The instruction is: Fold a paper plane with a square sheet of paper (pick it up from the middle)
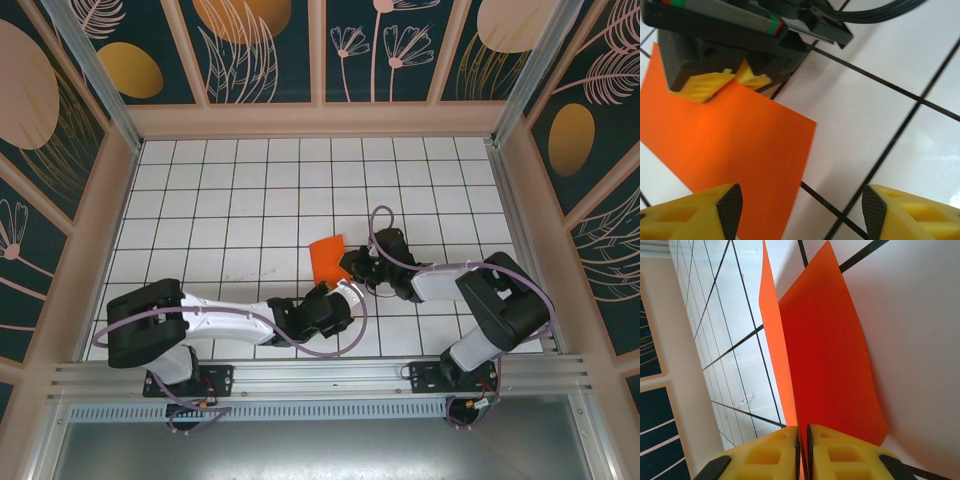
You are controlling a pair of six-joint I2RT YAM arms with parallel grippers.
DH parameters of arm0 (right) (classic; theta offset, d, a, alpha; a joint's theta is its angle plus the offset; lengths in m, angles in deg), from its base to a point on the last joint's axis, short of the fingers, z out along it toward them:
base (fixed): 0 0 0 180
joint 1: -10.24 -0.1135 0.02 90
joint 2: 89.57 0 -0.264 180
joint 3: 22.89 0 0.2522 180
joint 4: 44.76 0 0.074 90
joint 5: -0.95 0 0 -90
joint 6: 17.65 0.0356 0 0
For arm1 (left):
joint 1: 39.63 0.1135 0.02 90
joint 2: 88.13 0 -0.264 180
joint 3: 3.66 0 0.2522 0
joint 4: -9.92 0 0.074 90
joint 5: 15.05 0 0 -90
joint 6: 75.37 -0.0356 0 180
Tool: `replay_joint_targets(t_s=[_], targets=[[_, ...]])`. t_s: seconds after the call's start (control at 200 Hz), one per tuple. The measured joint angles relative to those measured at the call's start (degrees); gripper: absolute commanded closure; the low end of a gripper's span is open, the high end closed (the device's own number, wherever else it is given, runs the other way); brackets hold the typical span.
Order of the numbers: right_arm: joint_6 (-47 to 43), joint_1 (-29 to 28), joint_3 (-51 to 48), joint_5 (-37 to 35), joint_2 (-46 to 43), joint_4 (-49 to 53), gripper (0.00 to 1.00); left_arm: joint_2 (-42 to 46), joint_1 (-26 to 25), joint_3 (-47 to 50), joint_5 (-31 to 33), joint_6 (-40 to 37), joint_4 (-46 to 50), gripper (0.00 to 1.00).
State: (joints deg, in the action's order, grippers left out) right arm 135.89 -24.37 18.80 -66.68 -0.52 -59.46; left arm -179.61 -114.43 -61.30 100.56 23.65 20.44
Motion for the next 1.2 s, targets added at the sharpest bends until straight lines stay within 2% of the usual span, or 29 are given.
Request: replay_joint_targets(t_s=[0.195,0.385,0.53,0.711,0.876,0.956,1.021,1.201], targets=[[-0.2,0.0,0.0,0.0,0.0,0.5,0.84,-2.9,0.0,-1.8,3.6,-0.5,-1.0,0.41],[-0.2,0.0,0.0,0.0,0.0,0.9,0.84,-3.1,0.0,-1.8,5.2,-0.5,-1.6,0.7],[-0.5,0.0,0.1,0.2,0.0,1.9,0.83,-3.0,0.0,-1.4,6.1,0.2,-2.6,0.87],[-0.9,0.0,0.1,0.2,0.0,2.8,0.82,-2.0,0.0,-0.1,6.6,1.4,-3.0,1.0],[-2.1,0.1,0.1,0.1,-0.4,4.4,0.76,-0.4,0.0,0.8,6.4,2.0,-3.1,1.0],[-2.8,0.3,0.1,-0.2,-1.8,6.5,0.68,0.8,0.2,1.4,5.6,2.3,-3.2,1.0],[-3.7,0.8,0.2,-0.7,-3.6,8.3,0.64,2.3,0.9,2.0,2.9,3.0,-3.3,1.0],[-7.3,1.9,2.0,-4.7,-9.3,15.8,0.62,7.1,6.3,4.5,-8.0,5.6,-4.3,1.0]])
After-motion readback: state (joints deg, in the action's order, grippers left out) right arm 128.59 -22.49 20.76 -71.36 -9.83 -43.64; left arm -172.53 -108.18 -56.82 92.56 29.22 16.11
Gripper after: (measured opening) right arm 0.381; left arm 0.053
